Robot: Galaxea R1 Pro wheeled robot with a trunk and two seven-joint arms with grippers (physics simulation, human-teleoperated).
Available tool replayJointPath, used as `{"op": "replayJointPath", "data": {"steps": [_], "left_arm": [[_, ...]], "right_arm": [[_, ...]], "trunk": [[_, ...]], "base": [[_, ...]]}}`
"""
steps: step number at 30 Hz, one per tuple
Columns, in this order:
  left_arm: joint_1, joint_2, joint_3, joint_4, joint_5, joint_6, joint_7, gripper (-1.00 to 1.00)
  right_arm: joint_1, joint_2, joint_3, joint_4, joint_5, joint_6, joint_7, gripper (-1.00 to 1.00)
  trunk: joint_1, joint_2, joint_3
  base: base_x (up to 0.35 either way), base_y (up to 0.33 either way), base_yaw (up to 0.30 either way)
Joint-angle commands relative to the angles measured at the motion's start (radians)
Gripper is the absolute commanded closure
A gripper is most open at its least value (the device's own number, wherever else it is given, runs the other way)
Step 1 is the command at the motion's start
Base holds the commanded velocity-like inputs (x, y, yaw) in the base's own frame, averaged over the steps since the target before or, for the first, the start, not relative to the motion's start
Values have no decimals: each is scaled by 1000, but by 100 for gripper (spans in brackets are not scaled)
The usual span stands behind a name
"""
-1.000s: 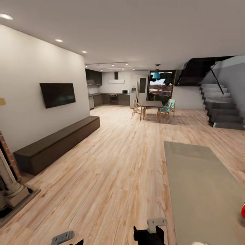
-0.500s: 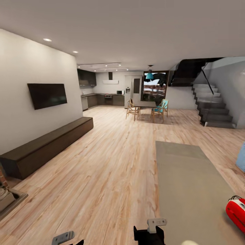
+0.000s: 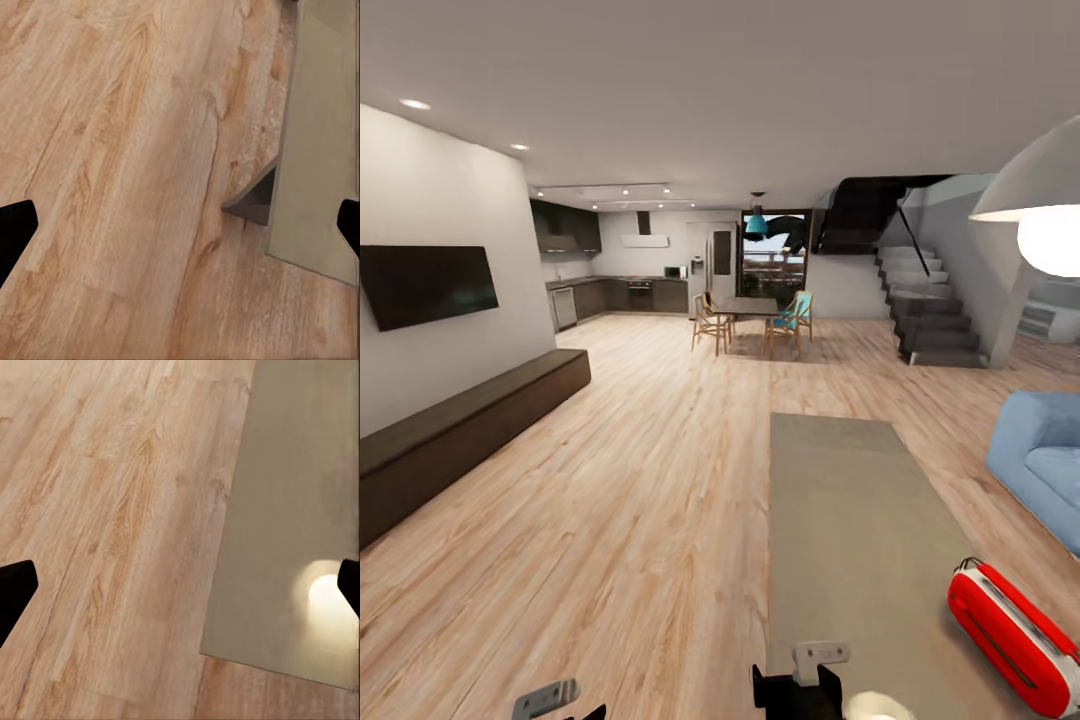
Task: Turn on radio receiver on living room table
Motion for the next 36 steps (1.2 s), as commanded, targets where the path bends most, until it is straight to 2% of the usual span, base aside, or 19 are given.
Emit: {"op": "replayJointPath", "data": {"steps": [1, 25, 36], "left_arm": [[0, 0, 0, 0, 0, 0, 0, -100], [0, -1, 0, 1, -1, 1, 0, -100], [0, 1, 0, 3, -1, 4, 0, -100]], "right_arm": [[0, 0, 0, 0, 0, 0, 0, -100], [0, 0, 0, 0, 0, 0, 0, -100], [0, 0, 8, 4, 2, -2, 1, -100]], "trunk": [[0, 0, 0], [0, 0, 1], [0, 0, 1]], "base": [[88, -298, -133], [86, -283, -7], [8, -29, 0]]}}
